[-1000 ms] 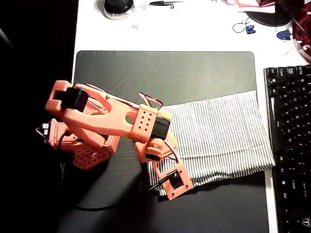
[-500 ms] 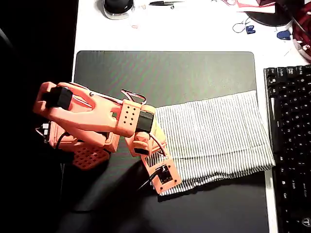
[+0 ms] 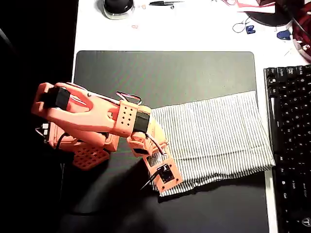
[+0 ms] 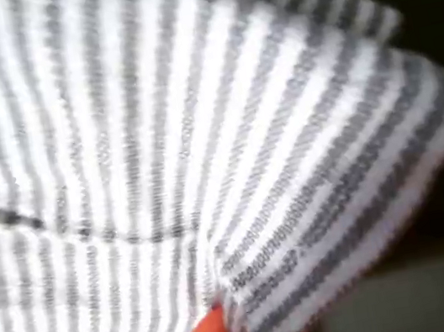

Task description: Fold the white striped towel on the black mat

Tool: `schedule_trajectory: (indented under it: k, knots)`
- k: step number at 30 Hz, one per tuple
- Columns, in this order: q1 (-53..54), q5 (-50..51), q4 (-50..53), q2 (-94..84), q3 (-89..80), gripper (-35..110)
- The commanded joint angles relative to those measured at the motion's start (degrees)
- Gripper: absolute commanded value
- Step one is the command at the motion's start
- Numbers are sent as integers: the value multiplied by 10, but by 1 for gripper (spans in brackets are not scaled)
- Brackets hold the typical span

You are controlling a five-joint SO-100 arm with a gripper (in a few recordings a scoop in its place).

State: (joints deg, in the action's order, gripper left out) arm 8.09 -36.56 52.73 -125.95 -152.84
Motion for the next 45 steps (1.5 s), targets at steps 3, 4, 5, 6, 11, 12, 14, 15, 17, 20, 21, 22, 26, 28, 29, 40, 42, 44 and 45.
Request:
schedule_trajectory:
  k: [3, 4, 5, 6, 11, 12, 14, 15, 17, 20, 21, 22, 26, 28, 29, 40, 42, 44, 45]
  knots:
    - [-26, 11, -30, 36, 19, 0]
    - [-27, 11, -20, 43, 32, 0]
    - [-25, 11, -9, 47, 44, 0]
    - [-21, 9, 7, 47, 54, 0]
    - [15, -13, 140, 8, 113, 0]
    - [24, -23, 167, -4, 128, 0]
    - [40, -40, 229, -24, 167, 0]
    - [48, -49, 258, -31, 190, 0]
    - [67, -69, 318, -35, 244, 0]
    - [89, -92, 397, -27, 338, 0]
    - [93, -98, 421, -23, 370, 0]
    - [95, -100, 439, -17, 396, 0]
    - [99, -114, 439, -8, 407, 0]
    - [110, -136, 374, -11, 330, 0]
    - [114, -150, 325, -11, 288, 0]
    - [92, -169, 148, 60, 246, 0]
    - [115, -189, 184, 33, 230, 0]
    - [142, -213, 220, 1, 217, 0]
    - [156, -225, 244, -16, 214, 0]
